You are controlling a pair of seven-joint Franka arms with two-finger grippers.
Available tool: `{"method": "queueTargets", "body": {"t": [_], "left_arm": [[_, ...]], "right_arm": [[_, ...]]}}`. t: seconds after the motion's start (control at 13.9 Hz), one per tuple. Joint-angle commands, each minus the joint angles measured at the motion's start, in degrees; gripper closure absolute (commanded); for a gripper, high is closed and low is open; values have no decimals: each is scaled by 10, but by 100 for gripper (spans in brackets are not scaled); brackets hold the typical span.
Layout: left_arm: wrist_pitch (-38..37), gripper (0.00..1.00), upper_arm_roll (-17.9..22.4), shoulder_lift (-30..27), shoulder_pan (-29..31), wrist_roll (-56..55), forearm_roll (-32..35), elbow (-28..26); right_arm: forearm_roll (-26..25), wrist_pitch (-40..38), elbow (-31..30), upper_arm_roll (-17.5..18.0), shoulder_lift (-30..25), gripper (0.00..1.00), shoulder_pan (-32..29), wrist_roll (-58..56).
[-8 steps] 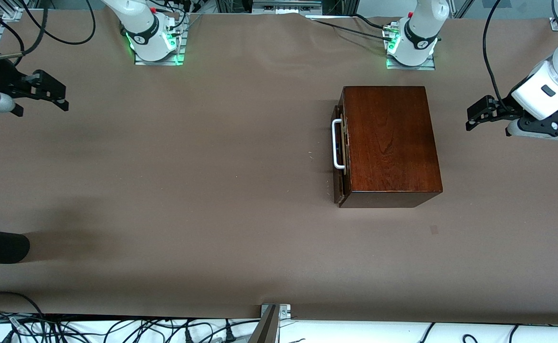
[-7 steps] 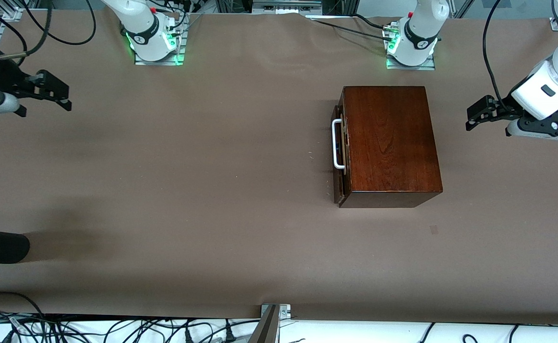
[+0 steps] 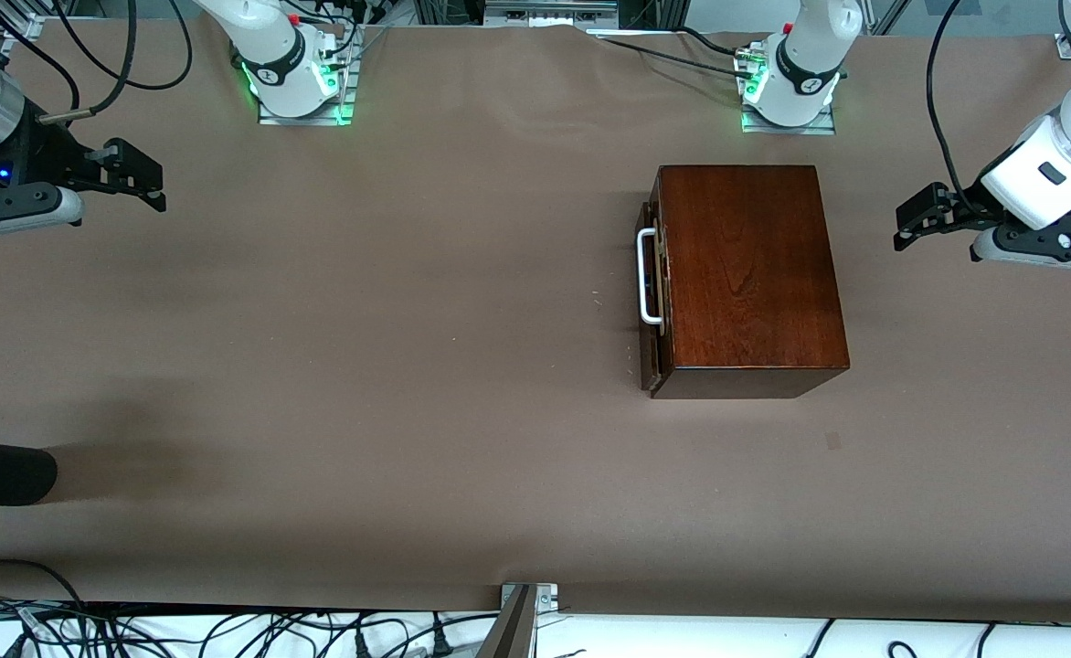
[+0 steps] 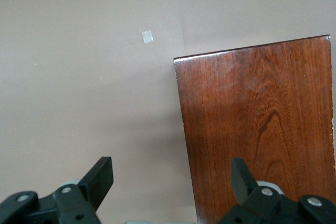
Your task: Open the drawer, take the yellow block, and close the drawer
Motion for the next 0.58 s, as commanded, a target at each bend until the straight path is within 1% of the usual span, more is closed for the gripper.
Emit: {"method": "queueTargets", "body": {"t": [0.0,0.22,0.36,0.5], "left_arm": [[-24,0,-1,7,-1,-6,-4,16],[-30,0,-1,9,-1,-5,-5,16],[-47,0,-1,10,-1,-5,-7,18],[-72,0,-10,10,-2,-4,-13,22]], "right_arm": [[-2,-13,13,-1,-3,0,5,-3],[-3,-15,13,0,-3,0,6,-5],[0,-15,13,-2,-3,0,5,-3],[0,-9,15,-2,-2,0,5,-3]]}}
